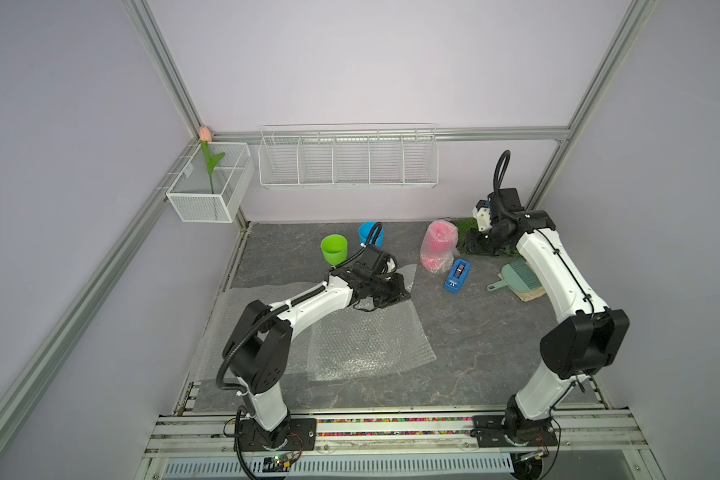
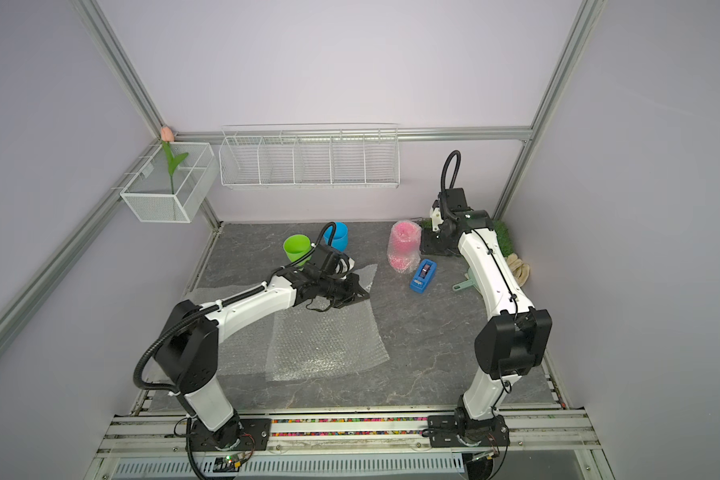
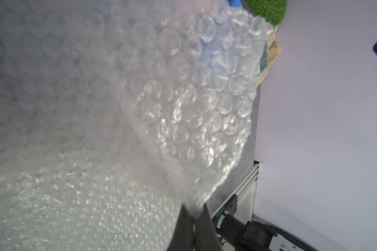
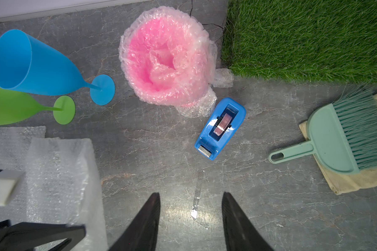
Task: Wrap wine glasses in bubble wrap
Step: Place the bubble wrap at the center of the board.
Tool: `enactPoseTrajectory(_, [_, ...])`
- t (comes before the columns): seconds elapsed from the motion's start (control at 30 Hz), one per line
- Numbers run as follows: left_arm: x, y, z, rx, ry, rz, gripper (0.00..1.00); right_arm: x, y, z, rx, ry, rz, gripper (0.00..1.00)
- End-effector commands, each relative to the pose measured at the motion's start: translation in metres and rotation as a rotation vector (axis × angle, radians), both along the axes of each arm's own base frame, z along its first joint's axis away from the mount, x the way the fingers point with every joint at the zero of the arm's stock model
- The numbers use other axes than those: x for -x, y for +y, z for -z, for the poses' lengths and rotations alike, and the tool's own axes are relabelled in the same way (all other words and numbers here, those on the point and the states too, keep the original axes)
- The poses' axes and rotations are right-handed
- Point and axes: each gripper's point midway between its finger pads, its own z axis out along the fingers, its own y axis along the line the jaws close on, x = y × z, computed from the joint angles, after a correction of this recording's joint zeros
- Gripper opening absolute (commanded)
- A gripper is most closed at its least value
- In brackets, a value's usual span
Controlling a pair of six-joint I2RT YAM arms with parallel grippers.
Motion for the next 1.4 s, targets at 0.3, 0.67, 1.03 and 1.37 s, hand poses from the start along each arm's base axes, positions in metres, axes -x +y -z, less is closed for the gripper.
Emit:
enactPoseTrajectory(0.3, [0.003,-0.121,0.014,0.102,0.026,0.141,0.1,0.027,-0.017,0.001,0.016,-0.02,0.031,0.5])
enactPoseTrajectory(0.67, [-0.005,-0.089,-0.015,-0.059,-0.169,0.187,0.64,0.04,-0.025,0.023,0.033,0.01,0.065,0.52])
enactPoseTrajectory(1.03, [-0.018,0.081,0.041,-0.496,-0.221,0.078,0.55,0.075,-0.038,0.119,0.077,0.196,0.14,0.57])
enactPoseTrajectory(1.37, [-0.019,0.174,0.096,-0.703,-0.125,0.012,0.54,0.084,-0.046,0.187,0.099,0.327,0.171,0.59])
